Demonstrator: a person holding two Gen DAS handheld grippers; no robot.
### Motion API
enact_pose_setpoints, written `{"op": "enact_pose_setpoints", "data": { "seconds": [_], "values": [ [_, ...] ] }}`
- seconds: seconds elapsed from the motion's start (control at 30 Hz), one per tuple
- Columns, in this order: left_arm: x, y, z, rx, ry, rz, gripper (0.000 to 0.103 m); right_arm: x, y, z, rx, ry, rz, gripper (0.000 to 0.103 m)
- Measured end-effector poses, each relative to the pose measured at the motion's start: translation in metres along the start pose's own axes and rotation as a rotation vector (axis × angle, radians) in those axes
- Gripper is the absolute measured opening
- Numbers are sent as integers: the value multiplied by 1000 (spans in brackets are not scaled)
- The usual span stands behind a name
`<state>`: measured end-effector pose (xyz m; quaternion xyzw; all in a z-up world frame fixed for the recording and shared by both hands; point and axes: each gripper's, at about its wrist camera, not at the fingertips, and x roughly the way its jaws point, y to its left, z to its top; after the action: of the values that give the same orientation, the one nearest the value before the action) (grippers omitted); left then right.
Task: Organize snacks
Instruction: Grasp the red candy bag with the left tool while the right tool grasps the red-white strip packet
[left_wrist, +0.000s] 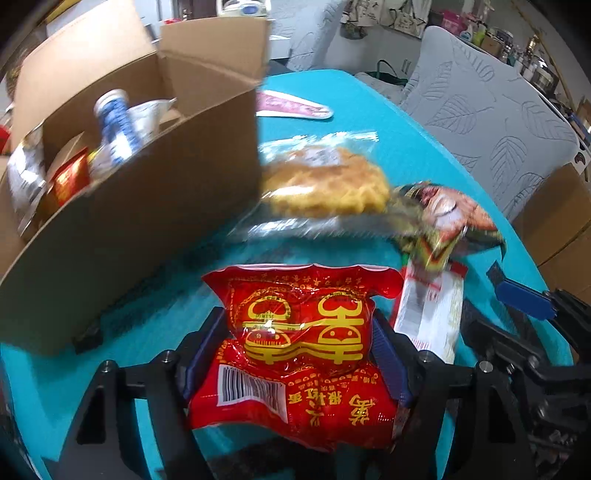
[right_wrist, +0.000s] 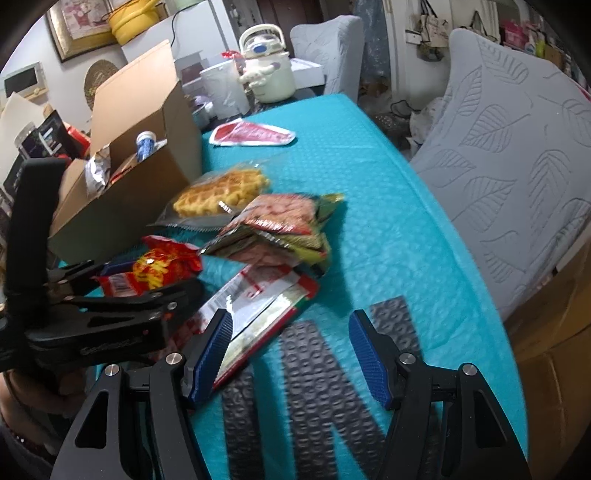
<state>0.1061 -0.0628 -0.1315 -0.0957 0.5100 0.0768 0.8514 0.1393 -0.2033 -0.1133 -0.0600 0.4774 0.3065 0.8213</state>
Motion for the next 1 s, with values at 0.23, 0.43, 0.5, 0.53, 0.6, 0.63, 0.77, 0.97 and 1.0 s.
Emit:
{"op": "enact_pose_setpoints", "data": {
  "seconds": [0.23,0.43,0.5,0.53,0.6,0.63,0.77,0.97,1.0],
  "values": [
    [-20,29,-35,-46,1,81,76,15,20,1,-20,40,-3,69],
    [-39,59,-58,-114,-15,130,76,25,42,7,-47,42,-68,78],
    [-43,68,-64,-125,-18,147,76,30,49,9,-55,39,-89,80],
    [-44,74,-67,-135,-17,155,76,32,53,10,-64,38,-99,80],
    [-44,76,-69,-152,-14,157,76,36,61,10,-90,40,-126,85],
    [-44,79,-70,-160,-11,157,76,38,65,9,-110,36,-147,85],
    [-44,86,-71,-177,-20,158,76,38,75,3,-164,6,-144,76],
    [-44,86,-73,-176,-25,140,76,31,86,-8,-219,0,-100,53],
    [-45,84,-73,-175,-25,136,76,29,87,-10,-227,-2,-91,51]
  ]
}}
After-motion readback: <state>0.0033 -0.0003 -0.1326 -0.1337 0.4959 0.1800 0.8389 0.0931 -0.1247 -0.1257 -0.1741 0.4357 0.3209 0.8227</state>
